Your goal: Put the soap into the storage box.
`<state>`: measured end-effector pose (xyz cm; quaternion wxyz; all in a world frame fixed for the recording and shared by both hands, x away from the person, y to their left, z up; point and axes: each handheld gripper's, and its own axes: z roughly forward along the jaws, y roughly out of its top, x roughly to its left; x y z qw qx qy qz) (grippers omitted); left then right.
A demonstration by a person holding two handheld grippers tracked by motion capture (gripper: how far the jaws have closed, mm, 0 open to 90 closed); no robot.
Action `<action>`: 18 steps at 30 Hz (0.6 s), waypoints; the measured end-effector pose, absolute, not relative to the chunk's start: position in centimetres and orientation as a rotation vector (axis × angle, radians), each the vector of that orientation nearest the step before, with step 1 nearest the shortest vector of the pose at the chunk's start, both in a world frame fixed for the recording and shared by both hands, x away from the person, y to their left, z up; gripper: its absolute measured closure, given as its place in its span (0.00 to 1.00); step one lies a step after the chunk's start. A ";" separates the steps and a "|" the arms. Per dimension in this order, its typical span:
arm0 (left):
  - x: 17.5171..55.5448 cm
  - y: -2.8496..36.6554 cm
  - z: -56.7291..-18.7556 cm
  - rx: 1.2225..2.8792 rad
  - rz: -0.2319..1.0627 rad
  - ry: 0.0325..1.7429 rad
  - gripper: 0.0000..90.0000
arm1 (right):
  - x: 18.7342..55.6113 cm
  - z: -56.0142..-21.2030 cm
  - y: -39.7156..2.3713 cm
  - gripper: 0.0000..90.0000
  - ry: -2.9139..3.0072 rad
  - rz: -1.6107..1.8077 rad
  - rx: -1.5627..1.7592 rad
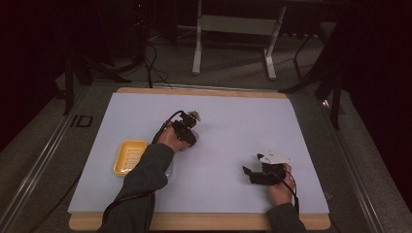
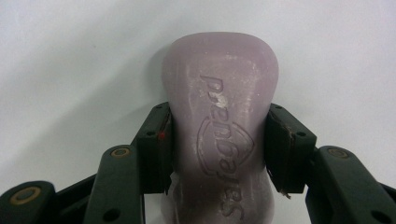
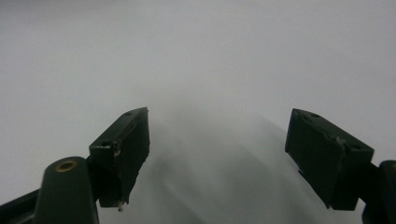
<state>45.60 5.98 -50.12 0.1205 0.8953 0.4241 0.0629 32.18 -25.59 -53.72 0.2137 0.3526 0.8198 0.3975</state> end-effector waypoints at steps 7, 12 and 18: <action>45.6 5.9 -49.9 2.637 0.177 1.214 0.55 | 32.2 -53.7 -25.6 0.24 2.274 1.105 0.980; 45.6 5.9 -49.5 2.631 0.178 1.208 0.55 | 32.2 -53.7 -25.6 0.24 2.275 1.104 0.979; 45.5 5.9 -49.1 2.632 0.198 1.201 0.55 | 32.2 -53.7 -25.6 0.24 2.275 1.104 0.978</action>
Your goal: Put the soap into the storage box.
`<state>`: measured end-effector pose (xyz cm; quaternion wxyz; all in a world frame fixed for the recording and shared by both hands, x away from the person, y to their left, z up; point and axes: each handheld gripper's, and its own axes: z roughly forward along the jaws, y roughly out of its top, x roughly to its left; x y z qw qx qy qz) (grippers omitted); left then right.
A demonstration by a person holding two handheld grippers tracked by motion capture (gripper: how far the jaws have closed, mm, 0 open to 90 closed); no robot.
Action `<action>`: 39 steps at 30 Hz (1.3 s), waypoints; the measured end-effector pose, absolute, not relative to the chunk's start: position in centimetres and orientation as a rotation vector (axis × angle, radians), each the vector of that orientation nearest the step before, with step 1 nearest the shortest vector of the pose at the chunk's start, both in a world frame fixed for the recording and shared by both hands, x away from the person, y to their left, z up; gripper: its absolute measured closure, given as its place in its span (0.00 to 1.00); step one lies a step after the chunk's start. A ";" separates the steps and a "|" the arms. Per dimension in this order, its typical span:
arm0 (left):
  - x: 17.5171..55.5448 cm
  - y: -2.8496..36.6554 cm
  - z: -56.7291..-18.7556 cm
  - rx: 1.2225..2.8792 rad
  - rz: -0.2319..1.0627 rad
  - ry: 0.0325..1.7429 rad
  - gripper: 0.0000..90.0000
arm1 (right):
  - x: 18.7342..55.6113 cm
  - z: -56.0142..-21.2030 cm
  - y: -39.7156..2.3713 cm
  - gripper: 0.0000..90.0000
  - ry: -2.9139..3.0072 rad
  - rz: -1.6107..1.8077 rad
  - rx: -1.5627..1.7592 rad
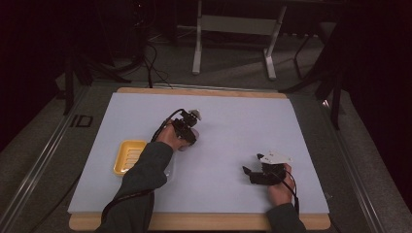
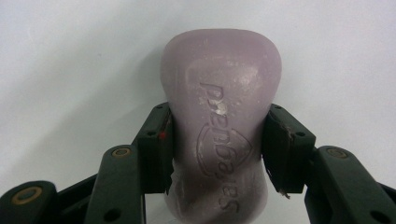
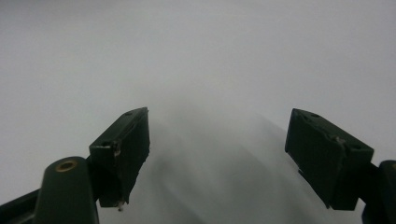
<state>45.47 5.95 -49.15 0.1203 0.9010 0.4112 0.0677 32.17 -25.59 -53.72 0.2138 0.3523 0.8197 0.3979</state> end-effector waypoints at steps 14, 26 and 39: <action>45.3 6.1 -47.8 2.625 0.239 1.186 0.55 | 32.2 -53.7 -25.6 0.24 2.275 1.102 0.977; 45.2 6.3 -47.0 2.625 0.261 1.175 0.55 | 32.2 -53.7 -25.6 0.24 2.275 1.102 0.978; 44.7 6.5 -46.0 2.647 0.275 1.162 0.55 | 32.2 -53.7 -25.6 0.24 2.274 1.103 0.978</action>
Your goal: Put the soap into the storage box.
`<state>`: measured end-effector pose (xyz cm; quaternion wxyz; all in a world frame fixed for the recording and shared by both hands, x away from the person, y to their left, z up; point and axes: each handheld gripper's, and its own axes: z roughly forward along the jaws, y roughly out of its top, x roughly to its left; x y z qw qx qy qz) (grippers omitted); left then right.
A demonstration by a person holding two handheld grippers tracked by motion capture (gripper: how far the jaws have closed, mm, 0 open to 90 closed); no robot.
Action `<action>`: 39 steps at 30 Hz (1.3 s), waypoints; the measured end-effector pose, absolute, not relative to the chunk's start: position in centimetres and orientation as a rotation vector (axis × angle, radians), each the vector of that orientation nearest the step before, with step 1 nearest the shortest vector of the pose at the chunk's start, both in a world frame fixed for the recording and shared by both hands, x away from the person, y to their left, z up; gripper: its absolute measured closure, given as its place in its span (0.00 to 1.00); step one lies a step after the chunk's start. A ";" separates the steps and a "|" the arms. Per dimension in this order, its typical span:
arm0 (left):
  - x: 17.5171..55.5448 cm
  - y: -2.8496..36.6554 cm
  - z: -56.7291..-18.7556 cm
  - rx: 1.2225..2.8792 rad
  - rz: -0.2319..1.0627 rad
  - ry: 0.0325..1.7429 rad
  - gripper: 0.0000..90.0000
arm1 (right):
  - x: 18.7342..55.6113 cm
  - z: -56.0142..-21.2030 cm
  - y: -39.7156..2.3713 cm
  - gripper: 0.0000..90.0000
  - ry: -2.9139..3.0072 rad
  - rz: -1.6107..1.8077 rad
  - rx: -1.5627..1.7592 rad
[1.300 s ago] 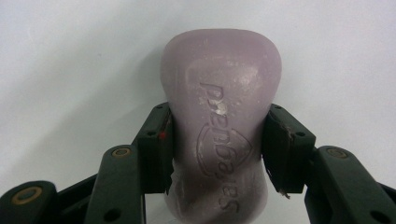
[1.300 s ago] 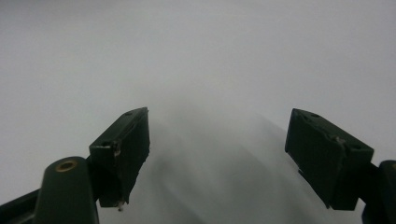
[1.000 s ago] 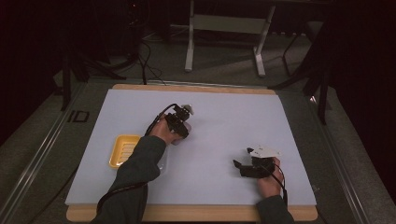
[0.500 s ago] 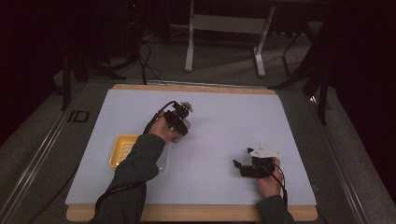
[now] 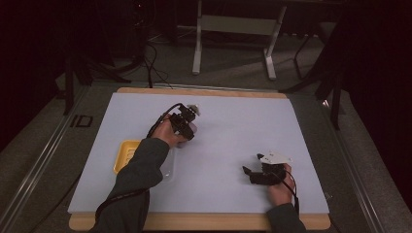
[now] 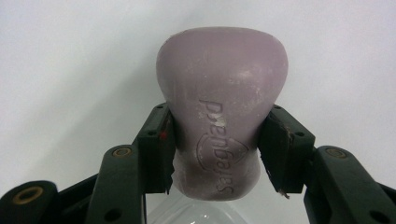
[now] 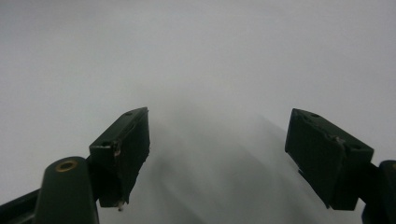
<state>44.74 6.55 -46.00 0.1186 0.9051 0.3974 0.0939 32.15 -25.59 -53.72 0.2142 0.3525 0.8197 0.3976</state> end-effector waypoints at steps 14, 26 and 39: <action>44.3 7.2 -45.1 2.647 0.292 1.157 0.55 | 32.2 -53.7 -25.6 0.24 2.273 1.103 0.979; 44.0 7.9 -44.6 2.643 0.285 1.160 0.55 | 32.1 -53.7 -25.6 0.24 2.272 1.103 0.978; 43.5 8.5 -44.4 2.637 0.269 1.160 0.55 | 32.1 -53.7 -25.6 0.24 2.272 1.104 0.979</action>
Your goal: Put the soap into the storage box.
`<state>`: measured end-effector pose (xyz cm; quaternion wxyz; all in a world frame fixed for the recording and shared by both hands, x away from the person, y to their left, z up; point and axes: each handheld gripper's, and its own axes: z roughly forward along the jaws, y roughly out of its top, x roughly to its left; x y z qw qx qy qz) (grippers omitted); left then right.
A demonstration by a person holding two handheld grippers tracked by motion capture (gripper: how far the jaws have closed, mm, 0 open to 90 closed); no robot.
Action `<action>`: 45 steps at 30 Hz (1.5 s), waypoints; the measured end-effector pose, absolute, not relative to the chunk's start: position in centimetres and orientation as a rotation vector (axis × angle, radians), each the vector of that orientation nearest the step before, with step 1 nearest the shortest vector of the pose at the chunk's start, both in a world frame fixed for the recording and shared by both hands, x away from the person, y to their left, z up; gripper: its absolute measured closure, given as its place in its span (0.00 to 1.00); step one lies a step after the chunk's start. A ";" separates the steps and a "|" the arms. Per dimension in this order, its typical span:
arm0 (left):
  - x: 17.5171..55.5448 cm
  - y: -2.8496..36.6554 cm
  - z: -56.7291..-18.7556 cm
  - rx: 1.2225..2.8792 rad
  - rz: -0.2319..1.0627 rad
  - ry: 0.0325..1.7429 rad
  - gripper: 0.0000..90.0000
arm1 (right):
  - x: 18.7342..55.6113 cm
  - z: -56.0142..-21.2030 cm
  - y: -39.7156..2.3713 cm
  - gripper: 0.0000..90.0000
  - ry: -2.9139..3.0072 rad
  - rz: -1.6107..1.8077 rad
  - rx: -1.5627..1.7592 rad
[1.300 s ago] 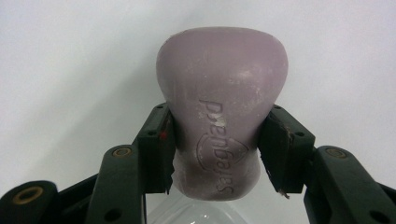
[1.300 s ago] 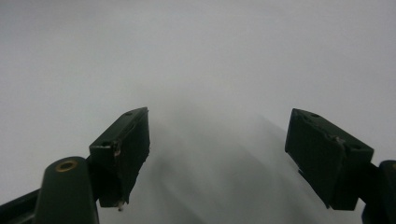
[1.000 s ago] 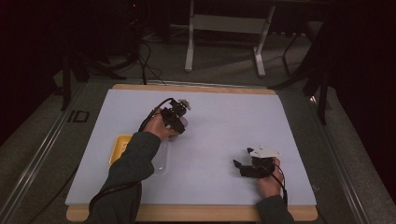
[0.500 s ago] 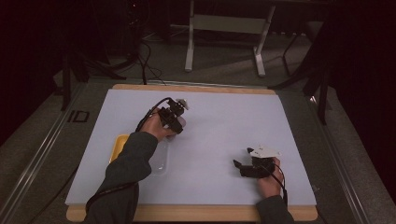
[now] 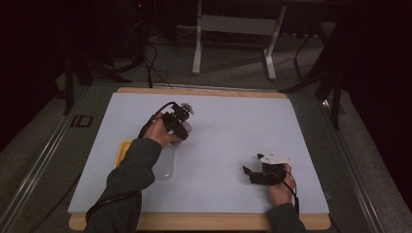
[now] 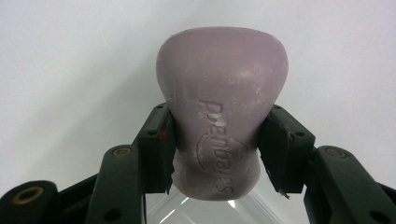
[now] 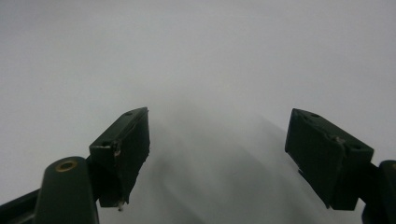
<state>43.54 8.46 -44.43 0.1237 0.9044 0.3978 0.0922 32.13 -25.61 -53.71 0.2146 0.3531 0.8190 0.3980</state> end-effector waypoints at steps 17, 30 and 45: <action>42.3 9.1 -43.7 2.629 0.285 1.139 0.55 | 32.1 -53.7 -25.6 0.24 2.272 1.103 0.977; 41.6 10.9 -43.0 2.634 0.321 1.154 0.55 | 32.1 -53.7 -25.6 0.24 2.272 1.101 0.975; 41.2 13.6 -43.1 2.642 0.326 1.205 0.55 | 32.1 -53.7 -25.6 0.24 2.270 1.098 0.974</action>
